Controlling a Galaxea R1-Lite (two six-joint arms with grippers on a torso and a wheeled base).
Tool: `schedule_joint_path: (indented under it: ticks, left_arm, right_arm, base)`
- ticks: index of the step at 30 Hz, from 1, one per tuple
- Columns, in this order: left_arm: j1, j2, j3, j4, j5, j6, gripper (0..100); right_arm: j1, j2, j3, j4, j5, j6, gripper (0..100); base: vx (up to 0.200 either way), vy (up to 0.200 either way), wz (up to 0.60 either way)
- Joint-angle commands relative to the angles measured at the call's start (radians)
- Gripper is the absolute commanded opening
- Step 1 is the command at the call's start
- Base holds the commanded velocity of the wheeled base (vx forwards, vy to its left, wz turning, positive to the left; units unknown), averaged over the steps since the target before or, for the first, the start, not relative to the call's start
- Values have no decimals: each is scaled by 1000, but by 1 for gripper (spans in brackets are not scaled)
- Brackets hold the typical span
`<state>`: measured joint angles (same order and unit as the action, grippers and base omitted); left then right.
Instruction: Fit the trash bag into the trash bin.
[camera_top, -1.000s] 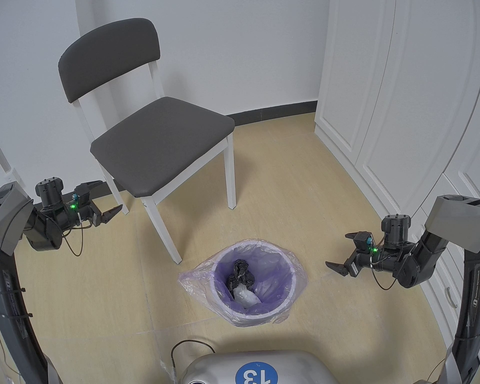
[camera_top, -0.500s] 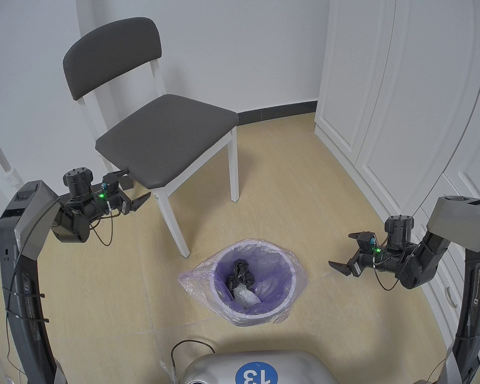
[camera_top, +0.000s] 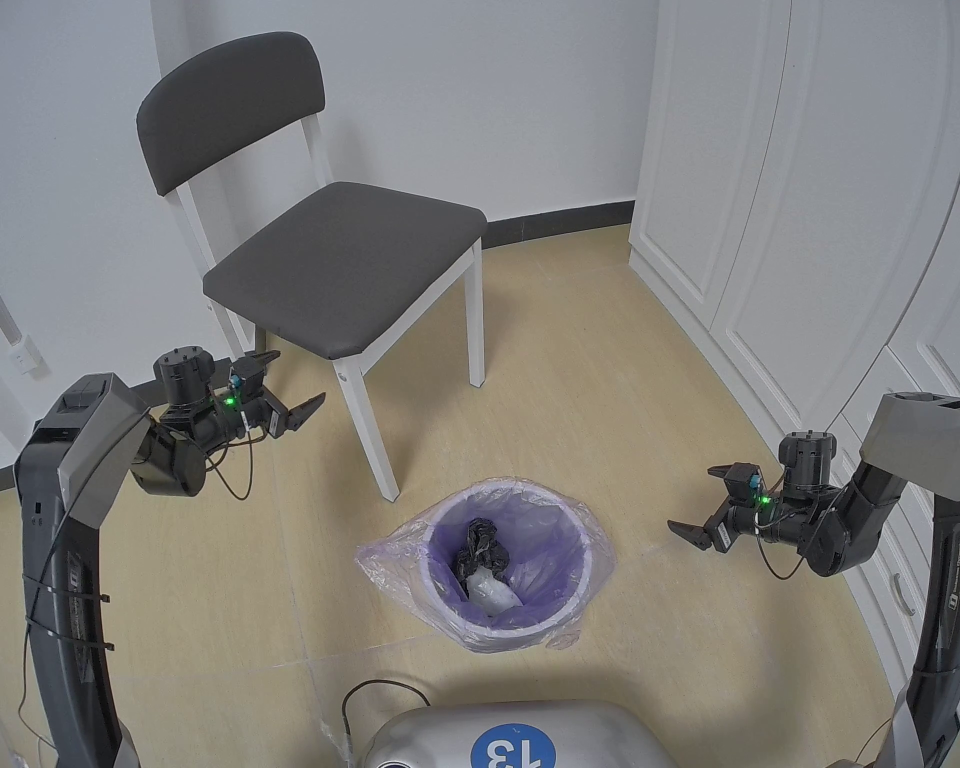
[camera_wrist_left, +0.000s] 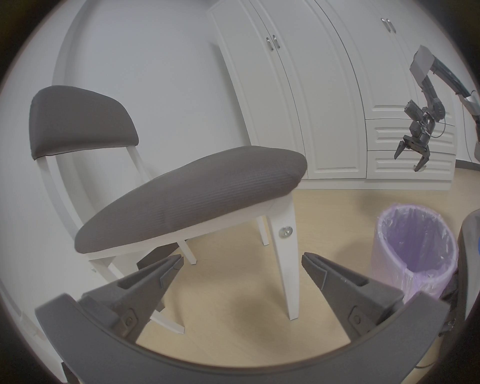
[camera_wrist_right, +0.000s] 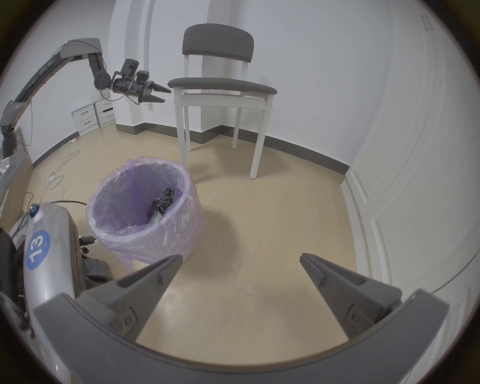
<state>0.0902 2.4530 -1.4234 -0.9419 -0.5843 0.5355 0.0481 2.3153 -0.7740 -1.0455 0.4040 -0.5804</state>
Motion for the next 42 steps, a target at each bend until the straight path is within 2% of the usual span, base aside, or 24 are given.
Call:
schedule_joint_path:
  ticks: [1,3,5,7,13,14,15,19,22,26,32,35,38,42]
  left_arm:
    - [85,-146,228,-117,-74,-6,100]
    - [97,-181,305,-101,-112,-2,100]
    - [92,-183,347,-44,-118,27,100]
    - [85,-173,345,-9,-118,55,100]
    - [-12,-117,278,227,-126,156,100]
    - [-15,-115,273,235,-126,161,100]
    - [-38,-94,228,344,-126,210,100]
    - [-67,-32,43,652,-123,291,100]
    - [-87,52,-149,792,-121,317,100]
    - [-93,143,-278,804,-123,317,100]
    - [-99,231,-396,850,-123,323,100]
    - [-101,319,-531,861,-124,323,100]
    - [-101,350,-571,865,-124,325,100]
    - [-102,360,-558,854,-132,331,100]
  right_arm:
    - [-2,10,7,-19,1,-1,100]
    - [3,13,7,-25,-1,-1,100]
    - [10,22,7,-25,-1,-1,100]
    - [15,26,7,-25,-1,-1,100]
    - [29,39,4,-24,-7,-1,100]
    - [29,39,4,-22,-7,-1,100]
    - [30,42,-2,-16,-7,-1,100]
    - [35,64,-25,-14,-5,-2,100]
    - [42,76,-34,-13,-5,-1,100]
    - [42,87,-37,-13,-7,-1,100]
    - [42,107,-62,2,-5,-1,100]
    - [47,119,-64,2,-7,-1,100]
    - [47,122,-64,4,-7,-1,100]
    - [45,127,-60,2,-7,-1,100]
  base:
    - [0,0,0]
    - [0,0,0]
    - [0,0,0]
    - [0,0,0]
    - [0,0,0]
    - [0,0,0]
    - [0,0,0]
    - [0,0,0]
    - [0,0,0]
    - [0,0,0]
    - [0,0,0]
    - [0,0,0]
    - [0,0,0]
    - [0,0,0]
